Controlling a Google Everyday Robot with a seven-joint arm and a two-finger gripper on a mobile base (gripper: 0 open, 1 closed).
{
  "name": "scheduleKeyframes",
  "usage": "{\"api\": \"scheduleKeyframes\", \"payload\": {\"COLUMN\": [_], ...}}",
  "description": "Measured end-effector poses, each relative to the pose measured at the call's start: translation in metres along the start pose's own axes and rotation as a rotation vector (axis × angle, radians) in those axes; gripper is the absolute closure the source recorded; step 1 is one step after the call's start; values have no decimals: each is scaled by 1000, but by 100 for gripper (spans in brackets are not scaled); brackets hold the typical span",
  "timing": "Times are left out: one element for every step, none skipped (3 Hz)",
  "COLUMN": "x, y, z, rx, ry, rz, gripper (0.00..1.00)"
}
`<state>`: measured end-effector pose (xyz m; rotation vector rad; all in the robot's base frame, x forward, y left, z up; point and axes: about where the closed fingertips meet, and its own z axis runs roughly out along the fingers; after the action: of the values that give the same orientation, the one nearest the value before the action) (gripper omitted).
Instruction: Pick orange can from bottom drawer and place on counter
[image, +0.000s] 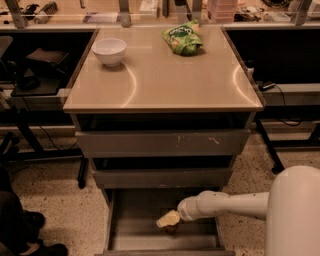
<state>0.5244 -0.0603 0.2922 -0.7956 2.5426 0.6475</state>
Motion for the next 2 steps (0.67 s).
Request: {"api": "scheduleKeyframes", "payload": {"x": [18,18], "y": [8,8], "z": [37,37], "rx": [-86,-86], "ry": [29,29], "rz": [7,7], "gripper": [0,0]}}
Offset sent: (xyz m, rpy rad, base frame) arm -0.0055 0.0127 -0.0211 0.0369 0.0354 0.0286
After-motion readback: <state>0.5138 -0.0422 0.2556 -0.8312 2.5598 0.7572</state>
